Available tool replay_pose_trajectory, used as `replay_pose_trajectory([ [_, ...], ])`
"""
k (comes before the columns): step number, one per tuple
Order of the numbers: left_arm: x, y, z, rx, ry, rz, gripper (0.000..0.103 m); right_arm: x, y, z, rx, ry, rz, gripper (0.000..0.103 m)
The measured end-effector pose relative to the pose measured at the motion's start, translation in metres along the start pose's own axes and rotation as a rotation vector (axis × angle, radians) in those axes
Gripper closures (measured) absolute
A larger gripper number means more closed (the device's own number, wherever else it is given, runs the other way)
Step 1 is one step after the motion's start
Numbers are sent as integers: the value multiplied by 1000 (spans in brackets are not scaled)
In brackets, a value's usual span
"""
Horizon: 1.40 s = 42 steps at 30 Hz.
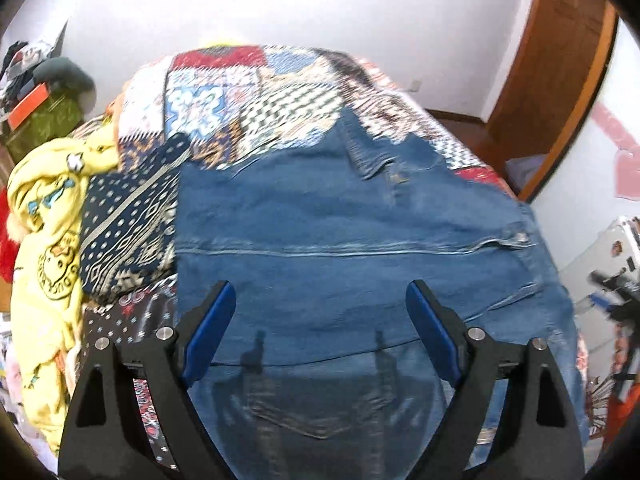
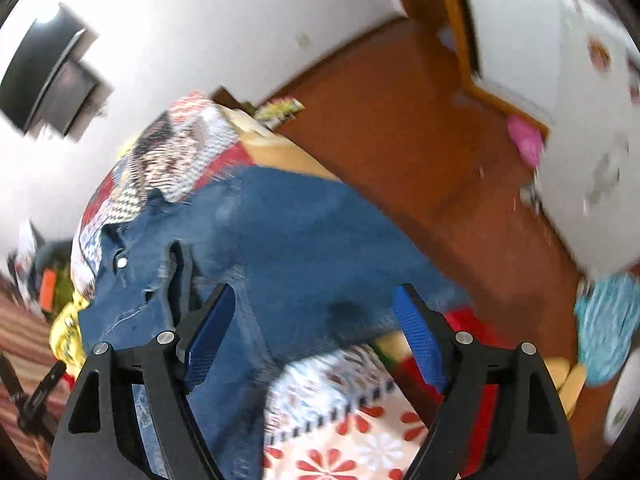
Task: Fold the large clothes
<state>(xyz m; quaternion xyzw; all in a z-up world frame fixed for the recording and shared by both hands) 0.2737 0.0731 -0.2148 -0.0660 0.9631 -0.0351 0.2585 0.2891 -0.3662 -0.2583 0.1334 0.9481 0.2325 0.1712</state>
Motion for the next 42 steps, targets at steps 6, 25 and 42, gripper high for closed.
replay_pose_trajectory([
  [6, 2, -25, -5, 13, -4, 61, 16, 23, -37, 50, -108, 153, 187, 23],
  [25, 20, 1, -1, -19, 25, 9, 16, -30, -24, 46, 13, 0, 181, 89],
  [42, 32, 10, -18, 0, -14, 31, 16, -8, 235, -42, -129, -183, -507, 93],
])
Point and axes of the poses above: each gripper's, at about its wrist camera, not at the fingertips, and z roughly the way its jaws point, y to its left, x to its underside, the point moved 7 cm from there along z, roughly the way its jaws point, and after that the axes turned 9 degrees about y, right-handed, at the moved point
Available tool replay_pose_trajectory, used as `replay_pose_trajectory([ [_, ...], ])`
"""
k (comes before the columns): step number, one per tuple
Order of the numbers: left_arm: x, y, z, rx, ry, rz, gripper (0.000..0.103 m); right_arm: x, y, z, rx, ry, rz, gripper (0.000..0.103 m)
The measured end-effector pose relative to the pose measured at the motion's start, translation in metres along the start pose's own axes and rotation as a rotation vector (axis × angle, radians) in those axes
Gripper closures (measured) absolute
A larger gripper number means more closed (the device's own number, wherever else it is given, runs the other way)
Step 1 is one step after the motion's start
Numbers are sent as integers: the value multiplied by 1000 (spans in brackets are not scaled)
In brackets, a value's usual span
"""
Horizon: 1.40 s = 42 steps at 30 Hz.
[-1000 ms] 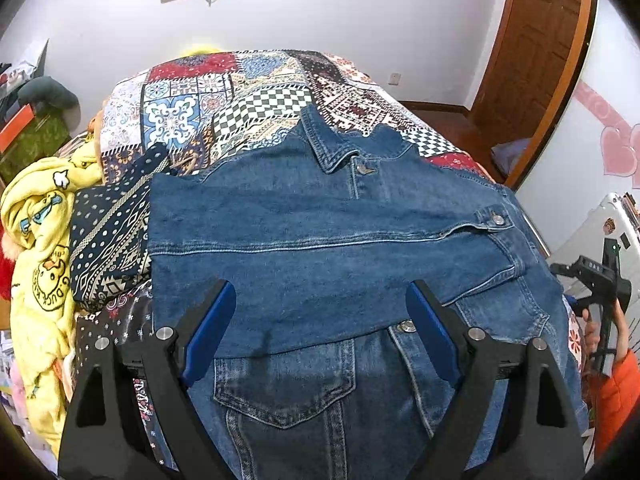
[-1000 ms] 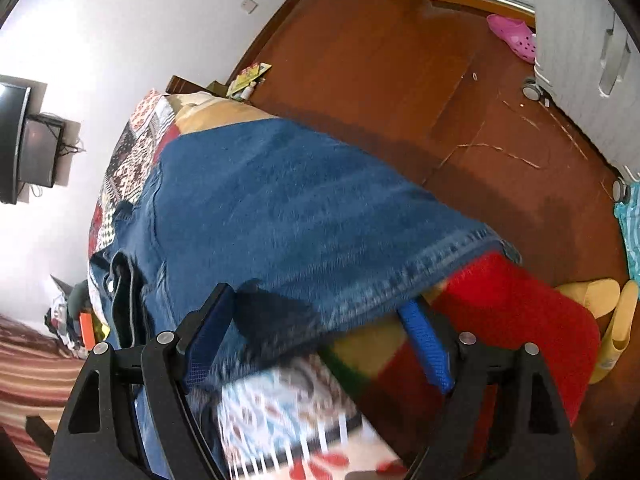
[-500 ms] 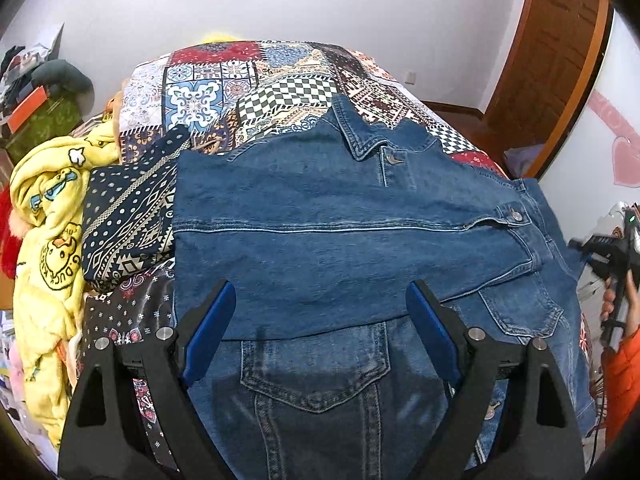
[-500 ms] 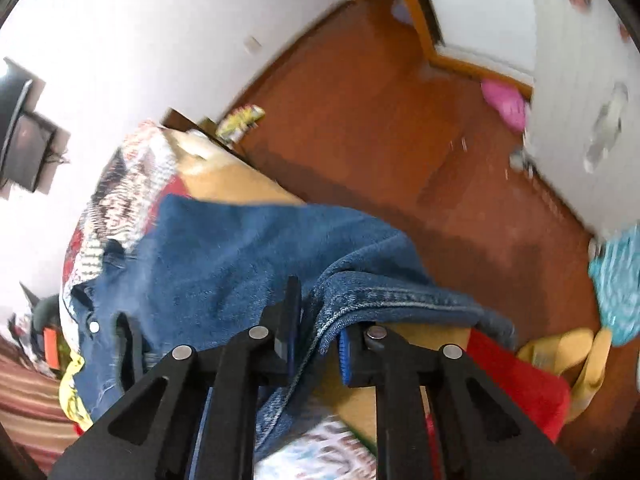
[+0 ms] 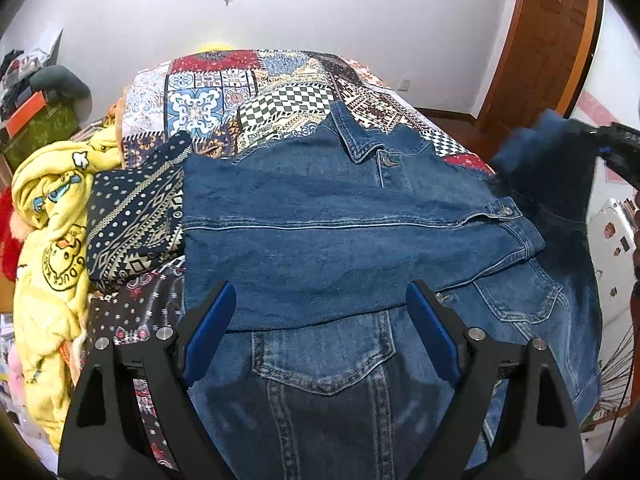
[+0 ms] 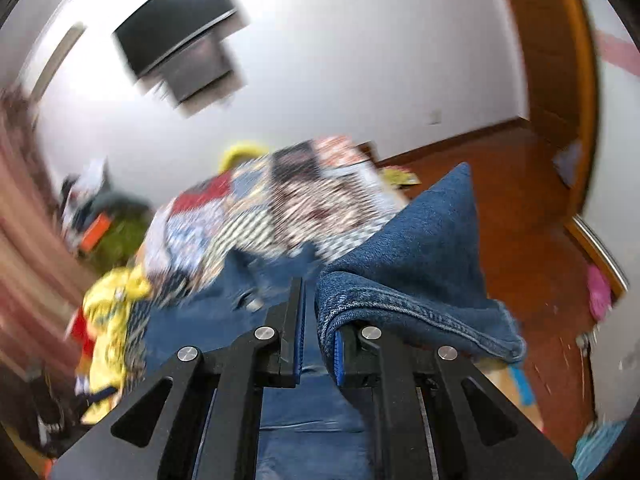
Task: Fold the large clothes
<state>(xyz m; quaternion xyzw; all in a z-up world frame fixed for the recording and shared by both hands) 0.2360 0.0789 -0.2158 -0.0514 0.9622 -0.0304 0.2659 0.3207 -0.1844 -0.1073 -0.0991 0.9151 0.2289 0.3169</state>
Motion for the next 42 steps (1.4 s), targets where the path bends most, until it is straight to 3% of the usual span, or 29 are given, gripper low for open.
replay_pose_trajectory([
  [5, 7, 3, -2, 6, 12, 3, 16, 45, 23, 61, -44, 175, -45, 93],
  [10, 7, -4, 1, 12, 26, 22, 16, 99, 20, 106, -39, 355, -41, 93],
  [15, -8, -34, 2, 31, 20, 79, 16, 110, 16, 98, -57, 419, -36, 92],
  [17, -21, -56, 2, 45, 11, 120, 16, 111, 12, 90, -80, 433, -31, 86],
  [19, -31, -78, 0, 57, -4, 161, 16, 109, 3, 79, -88, 421, -24, 75],
  [21, -44, -106, 0, 81, -19, 215, 16, 104, -7, 63, -66, 367, -22, 57],
  [26, -73, -174, 8, 143, -22, 339, 16, 86, -44, 26, 49, 238, 6, 56],
  [31, -87, -236, 33, 167, 16, 455, 16, 74, -96, -10, 182, 127, 86, 48],
  [36, -82, -293, 79, 184, 109, 572, 16, 77, -131, -20, 242, 111, 164, 47],
  [41, -64, -332, 124, 131, 176, 693, 17, 92, -150, -13, 242, 144, 241, 47],
  [42, -60, -336, 133, 114, 183, 717, 21, 94, -154, -14, 237, 149, 249, 47],
])
Point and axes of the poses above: each gripper's, at about its wrist camera, not at the fingertips, and z roughly the way its jaws point, y to its left, x to its underside, the point moved 7 cm from there along z, roughly the way its jaws point, and after that the axes turned 9 degrees about y, right-handed, at the moved point
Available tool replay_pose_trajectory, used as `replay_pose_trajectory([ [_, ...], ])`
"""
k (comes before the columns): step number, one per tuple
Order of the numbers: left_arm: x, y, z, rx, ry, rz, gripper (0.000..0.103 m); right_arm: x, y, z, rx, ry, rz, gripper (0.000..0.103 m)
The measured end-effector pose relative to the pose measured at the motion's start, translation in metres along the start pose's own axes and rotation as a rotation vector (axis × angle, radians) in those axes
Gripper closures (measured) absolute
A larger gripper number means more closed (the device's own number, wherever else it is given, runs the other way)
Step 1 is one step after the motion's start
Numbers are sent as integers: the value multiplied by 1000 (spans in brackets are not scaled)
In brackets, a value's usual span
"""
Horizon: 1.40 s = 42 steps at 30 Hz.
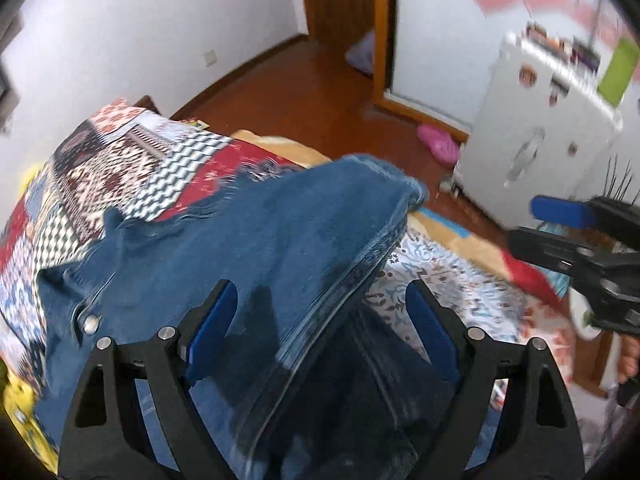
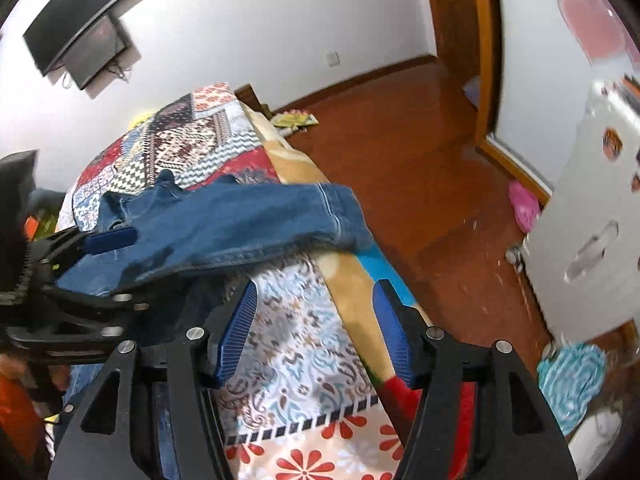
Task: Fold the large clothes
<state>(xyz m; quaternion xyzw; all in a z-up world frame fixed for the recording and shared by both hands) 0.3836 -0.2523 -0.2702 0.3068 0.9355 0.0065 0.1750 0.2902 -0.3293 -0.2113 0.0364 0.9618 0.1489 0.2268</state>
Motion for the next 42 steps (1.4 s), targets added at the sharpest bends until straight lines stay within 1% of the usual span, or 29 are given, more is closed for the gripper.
replay_pose_trajectory([
  [2, -3, -3, 17, -37, 23, 32, 28, 6, -3, 5, -7, 17, 14, 47],
  [3, -4, -3, 26, -73, 36, 44, 34, 8, -5, 6, -10, 23, 19, 46],
  [4, -4, -3, 34, -106, 43, 58, 36, 10, -5, 7, -15, 31, 20, 46],
  [5, -5, -2, 38, -134, 38, 71, 41, 12, -6, 8, -18, 39, 19, 46],
  [6, -5, -1, 39, -153, 25, 74, 49, 13, -8, 8, -18, 43, 19, 46],
  [7, -7, 0, 38, -146, 18, 70, 51, 14, -7, 10, -16, 50, 20, 46],
  [8, -7, 1, 33, -118, 3, 51, 60, 15, -8, 10, -18, 55, 20, 46],
  [9, -7, 2, 25, -70, -16, 25, 77, 15, -6, 12, -22, 63, 17, 46],
  [10, -10, 4, 18, -32, -31, 4, 84, 15, -5, 12, -22, 67, 14, 46],
  [11, -11, 6, 5, -9, -60, -22, 89, 16, -6, 13, -22, 68, 11, 46],
  [13, -15, 13, -21, 28, -125, -62, 92, 15, -1, 14, -25, 75, -2, 46],
  [16, -17, 36, -63, 108, -204, -151, 93, 13, 9, 16, -36, 81, -21, 46],
  [17, -16, 48, -77, 121, -232, -179, 93, 12, 13, 17, -42, 81, -28, 46],
  [19, -10, 70, -99, 107, -274, -211, 93, 11, 27, 17, -61, 81, -52, 47],
  [21, 7, 96, -117, 91, -300, -256, 93, 12, 40, 18, -80, 82, -82, 47],
  [23, 23, 119, -123, 76, -301, -295, 93, 14, 50, 21, -82, 87, -107, 47],
  [24, 39, 135, -125, 60, -295, -324, 93, 15, 55, 23, -80, 92, -121, 47],
  [27, 79, 163, -116, 24, -245, -387, 93, 21, 66, 32, -77, 115, -149, 47],
  [30, 125, 182, -90, -10, -148, -433, 92, 31, 68, 46, -63, 156, -152, 47],
  [31, 143, 185, -77, -5, -104, -444, 92, 35, 67, 52, -62, 172, -145, 46],
  [33, 169, 186, -61, 15, -47, -460, 90, 40, 65, 57, -60, 188, -134, 46],
  [34, 182, 184, -51, 21, -24, -465, 88, 40, 66, 57, -58, 188, -133, 45],
  [35, 191, 180, -45, 22, -8, -466, 81, 40, 65, 56, -51, 184, -134, 42],
  [36, 201, 178, -37, 8, 17, -468, 72, 40, 66, 55, -43, 182, -134, 39],
  [38, 211, 173, -30, -26, 41, -460, 62, 40, 65, 54, -28, 183, -136, 39],
  [40, 215, 167, -32, -63, 46, -436, 61, 41, 64, 53, -17, 188, -139, 38],
  [42, 209, 161, -38, -111, 51, -394, 60, 39, 67, 52, -8, 193, -139, 38],
])
Point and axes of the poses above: each gripper's, at about its wrist camera, not at the fingertips, and z roughly the way its jaws point, y to its left, x to its underside, the point moved 7 cm from there along z, roughly the way its jaws point, and after that the axes turned 9 degrees about y, right-handed, at the moved point
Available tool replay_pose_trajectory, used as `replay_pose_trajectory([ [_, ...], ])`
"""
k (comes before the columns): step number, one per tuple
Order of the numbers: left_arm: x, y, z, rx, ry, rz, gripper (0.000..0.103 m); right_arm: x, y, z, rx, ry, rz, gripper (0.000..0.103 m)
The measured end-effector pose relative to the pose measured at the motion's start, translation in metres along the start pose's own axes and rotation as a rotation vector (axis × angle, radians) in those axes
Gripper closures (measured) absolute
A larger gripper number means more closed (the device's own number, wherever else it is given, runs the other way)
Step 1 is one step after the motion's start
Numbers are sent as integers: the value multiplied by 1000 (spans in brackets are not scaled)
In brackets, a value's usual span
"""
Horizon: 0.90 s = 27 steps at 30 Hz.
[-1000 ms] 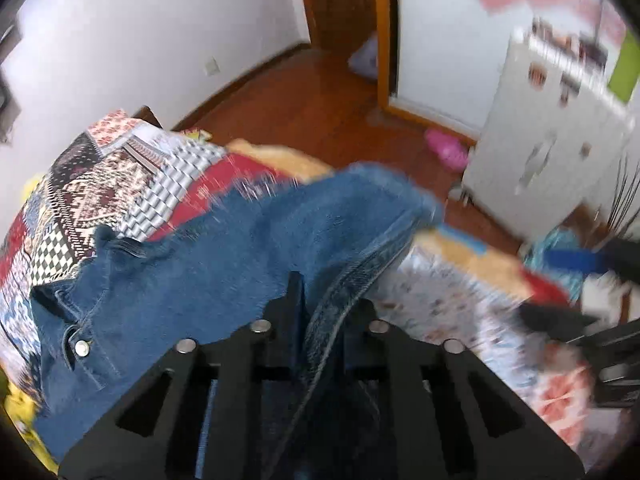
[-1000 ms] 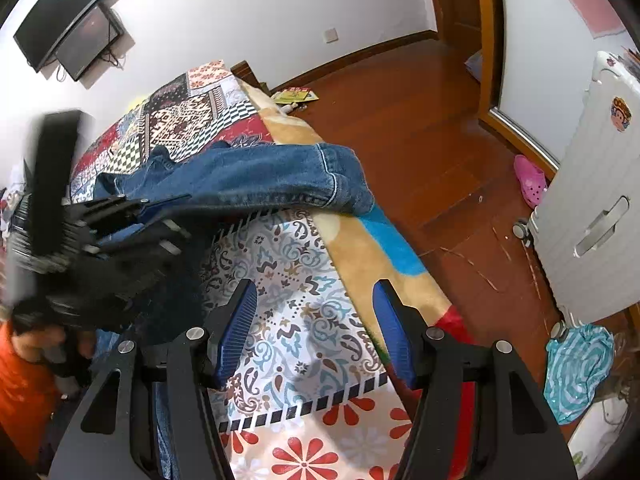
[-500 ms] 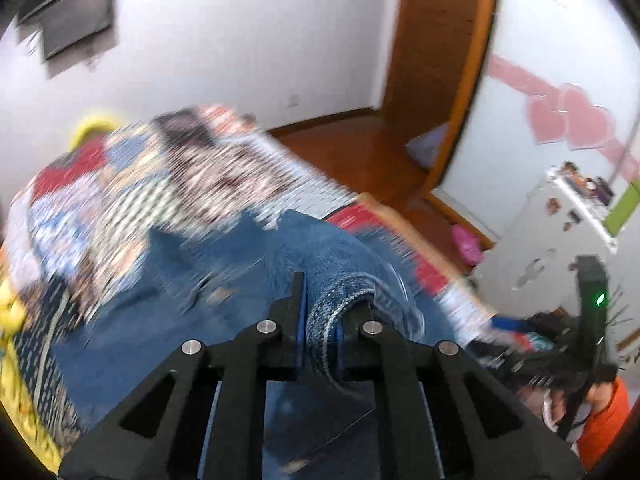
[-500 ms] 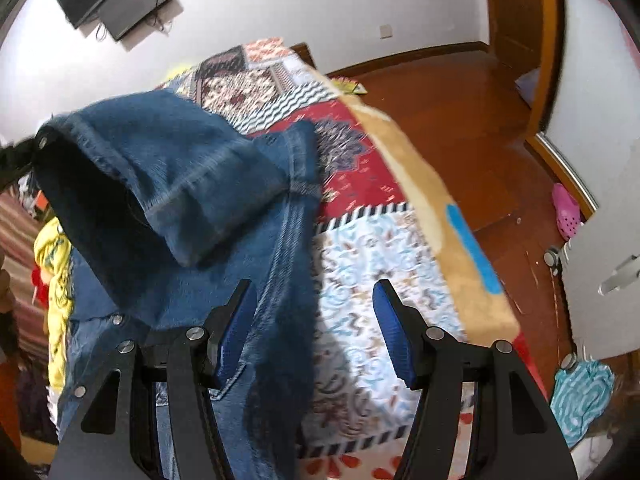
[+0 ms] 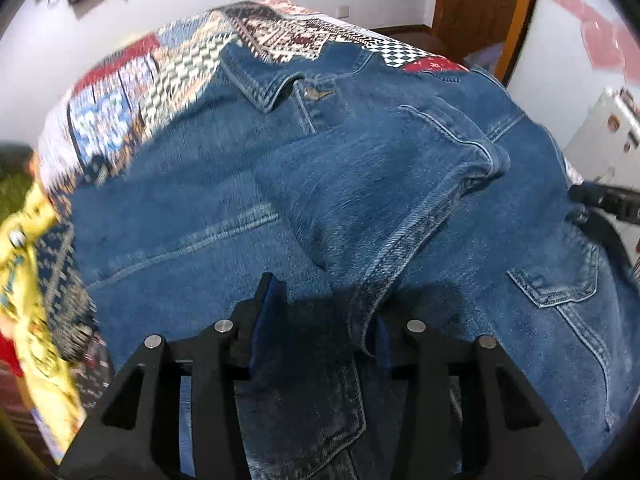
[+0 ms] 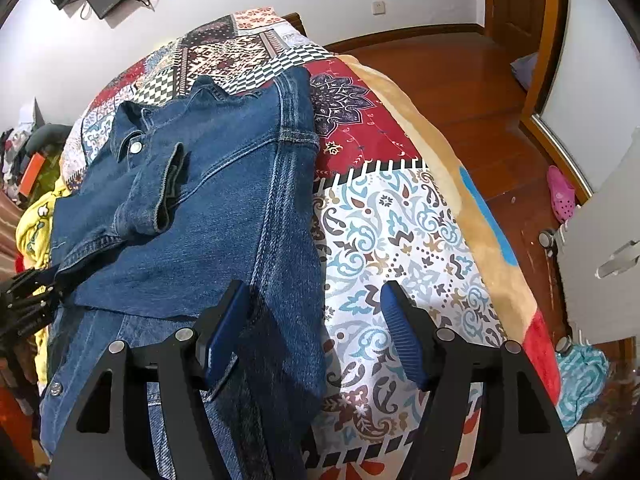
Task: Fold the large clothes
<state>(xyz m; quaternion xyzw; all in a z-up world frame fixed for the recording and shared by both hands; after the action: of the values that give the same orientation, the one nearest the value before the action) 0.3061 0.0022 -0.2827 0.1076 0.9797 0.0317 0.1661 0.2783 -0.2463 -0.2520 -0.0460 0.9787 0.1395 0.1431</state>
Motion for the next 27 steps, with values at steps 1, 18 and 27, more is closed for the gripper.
replay_pose_trajectory([
  [1, -3, -4, -4, -10, -10, 21, 58, 0, 0, -2, 5, 2, 0, 38],
  [18, -64, -96, 32, 2, 7, 263, 47, -8, 30, -16, -24, -43, -72, 36],
  [27, -79, -89, 11, 138, -78, 160, 80, -2, 17, -3, -6, 5, -44, 36],
])
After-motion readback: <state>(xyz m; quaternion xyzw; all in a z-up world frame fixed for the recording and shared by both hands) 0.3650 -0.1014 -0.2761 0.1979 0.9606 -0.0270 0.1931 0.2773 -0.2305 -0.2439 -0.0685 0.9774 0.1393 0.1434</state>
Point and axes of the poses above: each gripper's, at about its wrist camera, not at the fingertips, and z roughly the way its jaws point, y to its left, x to its underside, the point moved 7 cm from there along z, roughly the way its jaws point, and after that the axes turned 9 degrees about y, right-handed, at the moved point
